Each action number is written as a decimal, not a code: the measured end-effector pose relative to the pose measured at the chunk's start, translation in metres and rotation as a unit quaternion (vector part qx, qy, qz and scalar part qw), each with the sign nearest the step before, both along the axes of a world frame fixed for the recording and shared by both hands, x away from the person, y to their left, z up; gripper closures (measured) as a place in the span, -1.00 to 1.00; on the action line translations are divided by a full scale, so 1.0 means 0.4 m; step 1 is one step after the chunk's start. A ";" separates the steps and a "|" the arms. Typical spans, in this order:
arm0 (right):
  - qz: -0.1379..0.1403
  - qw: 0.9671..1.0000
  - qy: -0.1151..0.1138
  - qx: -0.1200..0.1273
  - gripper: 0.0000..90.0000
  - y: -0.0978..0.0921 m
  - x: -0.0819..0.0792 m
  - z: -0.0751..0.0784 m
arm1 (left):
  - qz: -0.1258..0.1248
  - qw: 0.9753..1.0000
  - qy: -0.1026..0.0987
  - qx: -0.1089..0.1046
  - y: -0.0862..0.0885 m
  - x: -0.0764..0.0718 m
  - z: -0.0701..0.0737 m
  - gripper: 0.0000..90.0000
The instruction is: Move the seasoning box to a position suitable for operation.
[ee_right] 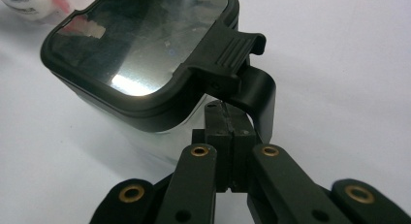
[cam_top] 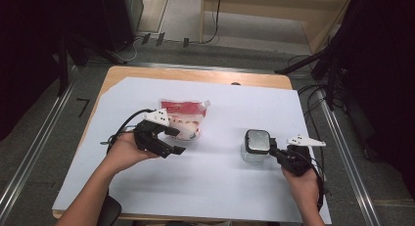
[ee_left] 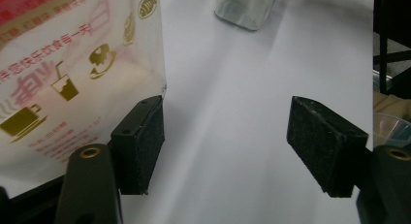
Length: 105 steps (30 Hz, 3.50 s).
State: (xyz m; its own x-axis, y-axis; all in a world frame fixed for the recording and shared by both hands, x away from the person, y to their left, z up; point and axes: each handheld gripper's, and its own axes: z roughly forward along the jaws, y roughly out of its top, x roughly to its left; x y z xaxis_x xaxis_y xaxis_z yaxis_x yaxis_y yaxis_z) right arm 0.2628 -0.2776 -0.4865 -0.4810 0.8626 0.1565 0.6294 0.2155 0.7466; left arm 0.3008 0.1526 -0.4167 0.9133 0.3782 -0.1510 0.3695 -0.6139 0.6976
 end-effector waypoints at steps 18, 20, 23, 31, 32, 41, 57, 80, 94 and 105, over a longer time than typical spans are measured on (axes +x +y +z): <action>-0.003 1.000 0.008 -0.016 1.00 0.003 -0.007 0.020 | -0.037 0.999 0.005 -0.010 -0.118 0.011 -0.004 -0.52; 0.000 1.000 0.004 -0.018 1.00 -0.001 -0.018 0.036 | -0.045 0.999 0.007 -0.015 -0.128 0.016 0.002 -0.52; -0.010 1.000 -0.009 -0.021 1.00 -0.015 -0.032 0.060 | -0.055 0.998 0.010 -0.018 -0.152 0.020 0.010 -0.52; -0.032 0.999 -0.001 -0.004 1.00 -0.045 0.000 0.058 | -0.082 0.996 0.013 -0.016 -0.231 0.038 0.012 -0.57; -0.031 1.000 0.001 -0.001 1.00 -0.046 0.005 0.057 | -0.086 0.996 0.013 -0.017 -0.242 0.040 0.012 -0.57; -0.030 0.999 0.018 0.024 1.00 -0.057 0.044 0.039 | -0.101 0.994 0.021 -0.020 -0.329 0.079 -0.023 -0.61; -0.025 0.999 0.018 0.015 1.00 -0.056 0.043 0.035 | -0.108 0.994 0.027 -0.008 -0.438 0.111 -0.088 -0.68; -0.025 0.999 0.017 0.010 1.00 -0.053 0.042 0.031 | -0.124 0.992 0.007 -0.004 -0.502 0.139 -0.132 -0.61; -0.022 1.000 0.017 0.006 1.00 -0.048 0.043 0.029 | -0.126 0.992 -0.005 0.010 -0.502 0.134 -0.120 -0.60; -0.021 1.000 0.018 0.006 1.00 -0.045 0.043 0.028 | -0.127 0.992 -0.016 0.015 -0.501 0.129 -0.116 -0.60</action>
State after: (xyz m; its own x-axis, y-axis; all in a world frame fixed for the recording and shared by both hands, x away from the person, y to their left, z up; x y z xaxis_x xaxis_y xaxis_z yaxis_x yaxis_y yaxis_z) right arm 0.2799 -0.2955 -0.4752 -0.4385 0.8797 0.1840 0.6648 0.1797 0.7251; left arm 0.3526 -0.0479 -0.4631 0.9839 0.1387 -0.1132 0.1783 -0.7047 0.6867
